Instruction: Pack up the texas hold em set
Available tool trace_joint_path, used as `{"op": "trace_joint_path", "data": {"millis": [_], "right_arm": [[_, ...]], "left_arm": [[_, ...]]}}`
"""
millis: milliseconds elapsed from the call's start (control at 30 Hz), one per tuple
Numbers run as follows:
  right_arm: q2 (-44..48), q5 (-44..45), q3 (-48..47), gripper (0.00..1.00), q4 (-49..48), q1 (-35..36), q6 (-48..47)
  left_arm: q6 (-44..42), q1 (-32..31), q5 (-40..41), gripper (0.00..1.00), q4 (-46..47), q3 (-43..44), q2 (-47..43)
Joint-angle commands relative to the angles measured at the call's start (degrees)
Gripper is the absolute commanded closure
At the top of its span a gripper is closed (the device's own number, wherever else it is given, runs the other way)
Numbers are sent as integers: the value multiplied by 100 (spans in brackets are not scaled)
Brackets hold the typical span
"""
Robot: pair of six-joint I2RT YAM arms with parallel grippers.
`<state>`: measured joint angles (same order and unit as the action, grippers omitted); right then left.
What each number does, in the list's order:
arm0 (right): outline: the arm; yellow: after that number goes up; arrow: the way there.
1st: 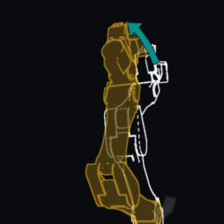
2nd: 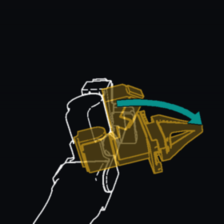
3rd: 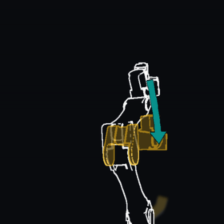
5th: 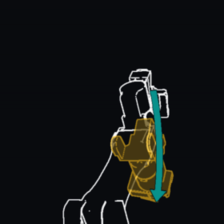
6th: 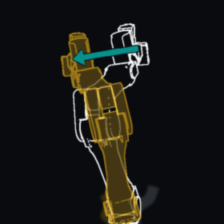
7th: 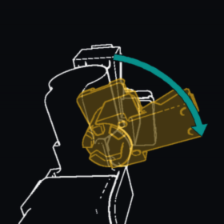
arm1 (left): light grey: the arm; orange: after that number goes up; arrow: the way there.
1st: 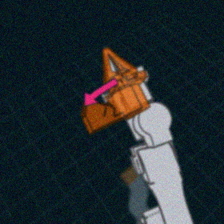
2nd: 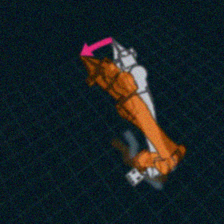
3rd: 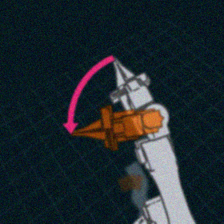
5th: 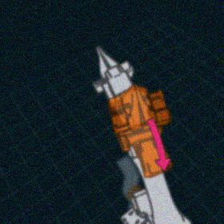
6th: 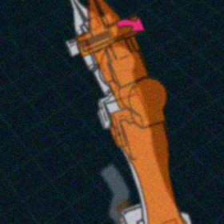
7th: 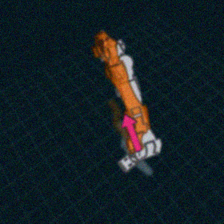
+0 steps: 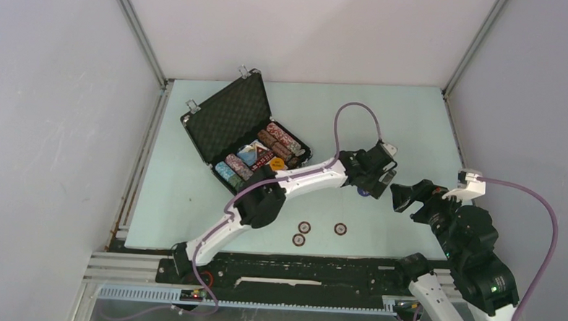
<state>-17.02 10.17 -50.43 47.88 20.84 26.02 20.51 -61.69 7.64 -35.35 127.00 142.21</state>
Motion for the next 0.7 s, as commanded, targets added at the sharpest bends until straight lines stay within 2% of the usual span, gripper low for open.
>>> {"op": "trace_joint_path", "data": {"millis": [0,167,267,400,667], "right_arm": [[23,3,-10,1,-125,39,-26],[23,-1,7,1,-145,36,-27],[10,-11,6,1,-143,39,-19],[6,-24,12,1,-137,37,-18],[23,-7,7,1,-132,35,-16]], "left_arm": [[-200,-31,350,13,-114,378,171],[-354,-131,468,20,-128,488,384],[-442,-169,576,30,-240,662,509],[-494,-181,585,37,-279,710,590],[-541,-156,410,53,-476,613,411]]}}
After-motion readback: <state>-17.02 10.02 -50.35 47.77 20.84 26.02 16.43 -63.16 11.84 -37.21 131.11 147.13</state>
